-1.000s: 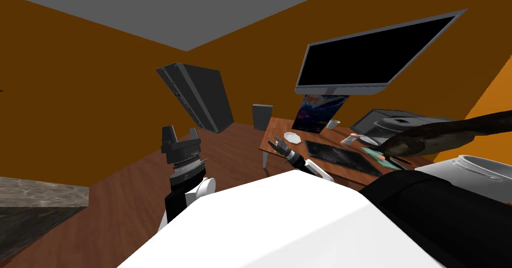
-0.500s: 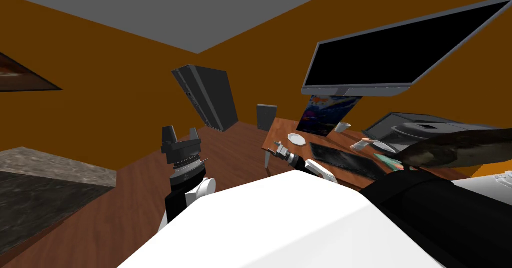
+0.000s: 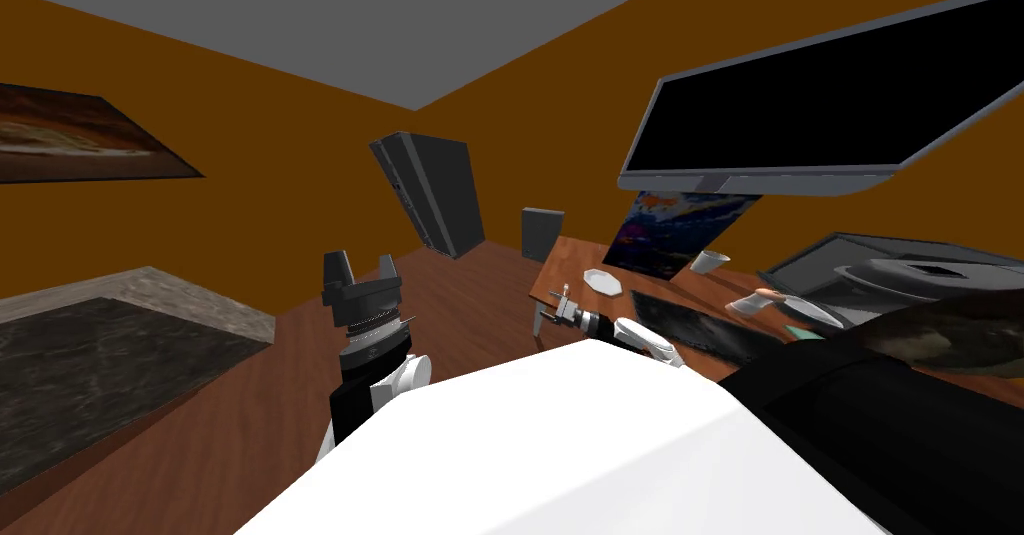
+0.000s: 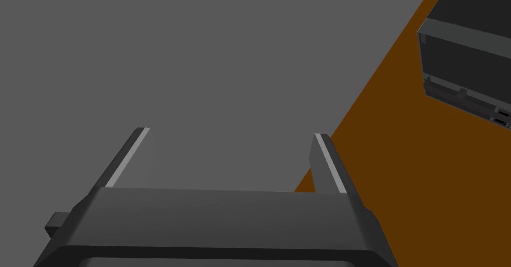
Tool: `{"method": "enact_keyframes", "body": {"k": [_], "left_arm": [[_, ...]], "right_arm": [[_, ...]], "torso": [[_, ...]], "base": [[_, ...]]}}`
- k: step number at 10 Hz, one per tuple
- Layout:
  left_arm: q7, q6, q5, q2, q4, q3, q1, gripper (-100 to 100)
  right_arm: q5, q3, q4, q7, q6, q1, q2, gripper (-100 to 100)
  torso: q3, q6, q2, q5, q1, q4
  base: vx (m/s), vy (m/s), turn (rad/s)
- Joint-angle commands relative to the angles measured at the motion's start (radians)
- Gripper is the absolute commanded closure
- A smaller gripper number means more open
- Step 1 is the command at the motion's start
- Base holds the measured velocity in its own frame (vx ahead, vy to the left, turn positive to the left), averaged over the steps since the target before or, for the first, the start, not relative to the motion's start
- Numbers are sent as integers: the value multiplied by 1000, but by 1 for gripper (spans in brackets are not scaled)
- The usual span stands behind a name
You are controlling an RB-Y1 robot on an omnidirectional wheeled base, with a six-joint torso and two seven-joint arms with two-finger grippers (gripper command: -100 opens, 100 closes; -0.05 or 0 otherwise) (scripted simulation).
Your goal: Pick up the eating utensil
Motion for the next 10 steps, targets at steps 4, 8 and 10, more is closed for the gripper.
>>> {"method": "enact_keyframes", "body": {"k": [4, 8, 10], "left_arm": [[0, 0, 0, 0, 0, 0, 0, 0], [0, 0, 0, 0, 0, 0, 0, 0], [0, 0, 0, 0, 0, 0, 0, 0]], "right_arm": [[99, 46, 104, 84, -18, -29, -77, -100], [206, 100, 212, 174, -32, -69, -166, -100], [248, 117, 249, 203, -37, -84, -192, -100]], "torso": [[0, 0, -1, 0, -1, 0], [-1, 0, -1, 0, -1, 0], [-1, 0, -3, -1, -3, -1]], "base": [[1, -19, 157], [8, -26, 179], [23, -50, 165]]}}
